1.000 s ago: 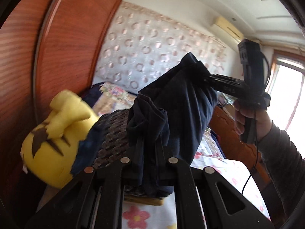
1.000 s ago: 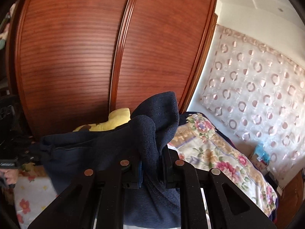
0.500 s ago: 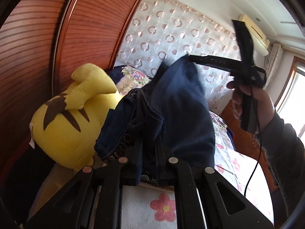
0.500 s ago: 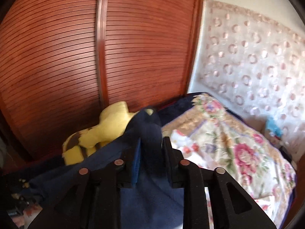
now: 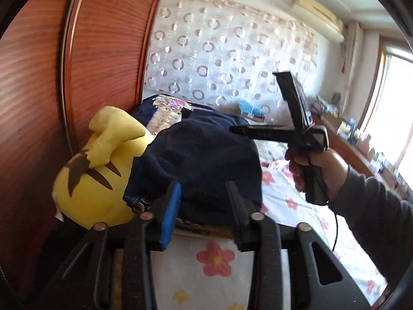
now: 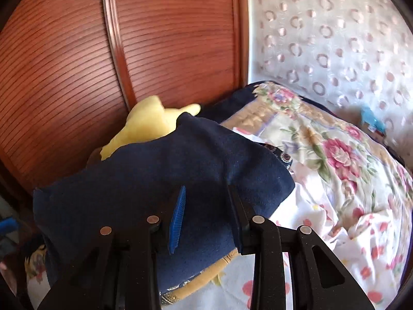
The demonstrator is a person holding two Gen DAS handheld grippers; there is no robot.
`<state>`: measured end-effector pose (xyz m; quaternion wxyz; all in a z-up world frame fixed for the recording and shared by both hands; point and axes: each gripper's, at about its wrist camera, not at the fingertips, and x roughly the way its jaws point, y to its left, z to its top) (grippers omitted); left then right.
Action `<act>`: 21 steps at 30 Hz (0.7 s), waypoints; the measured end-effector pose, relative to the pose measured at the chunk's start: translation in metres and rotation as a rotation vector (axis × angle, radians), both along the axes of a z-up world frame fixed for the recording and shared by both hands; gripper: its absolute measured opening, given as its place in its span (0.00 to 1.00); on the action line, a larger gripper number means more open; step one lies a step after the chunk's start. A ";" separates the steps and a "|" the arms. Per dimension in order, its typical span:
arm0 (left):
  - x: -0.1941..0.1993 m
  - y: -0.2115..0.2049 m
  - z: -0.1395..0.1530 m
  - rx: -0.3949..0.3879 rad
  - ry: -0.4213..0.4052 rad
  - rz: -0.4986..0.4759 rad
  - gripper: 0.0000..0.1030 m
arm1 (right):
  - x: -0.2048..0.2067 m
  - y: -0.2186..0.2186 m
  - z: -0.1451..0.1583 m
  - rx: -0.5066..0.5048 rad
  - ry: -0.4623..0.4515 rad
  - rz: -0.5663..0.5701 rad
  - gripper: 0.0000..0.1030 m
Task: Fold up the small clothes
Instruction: 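Release the navy bundle on the stack and withdraw both grippers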
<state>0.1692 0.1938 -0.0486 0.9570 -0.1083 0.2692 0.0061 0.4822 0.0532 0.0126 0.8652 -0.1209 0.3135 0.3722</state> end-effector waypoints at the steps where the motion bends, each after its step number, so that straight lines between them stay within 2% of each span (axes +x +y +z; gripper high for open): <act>1: -0.004 -0.007 0.004 0.023 -0.007 -0.010 0.37 | -0.006 -0.004 0.005 0.015 -0.003 -0.009 0.32; 4: -0.014 -0.023 0.012 0.051 -0.021 -0.028 0.37 | -0.039 -0.032 0.025 0.068 -0.039 -0.037 0.32; 6: -0.021 -0.034 0.017 0.064 -0.018 -0.031 0.37 | -0.076 -0.062 0.032 0.098 -0.104 -0.040 0.32; 10: -0.033 -0.060 0.025 0.094 -0.021 -0.060 0.37 | -0.138 -0.116 0.044 0.136 -0.148 -0.090 0.33; 11: -0.035 -0.065 0.025 0.105 -0.020 -0.065 0.37 | -0.154 -0.128 0.045 0.143 -0.160 -0.106 0.35; 13: -0.042 -0.081 0.027 0.144 -0.020 -0.062 0.37 | -0.186 -0.152 0.047 0.157 -0.181 -0.145 0.49; 16: -0.048 -0.101 0.028 0.164 -0.022 -0.087 0.37 | -0.235 -0.187 0.047 0.196 -0.193 -0.215 0.58; 21: -0.057 -0.131 0.028 0.140 -0.013 -0.161 0.37 | -0.302 -0.224 0.043 0.199 -0.212 -0.309 0.60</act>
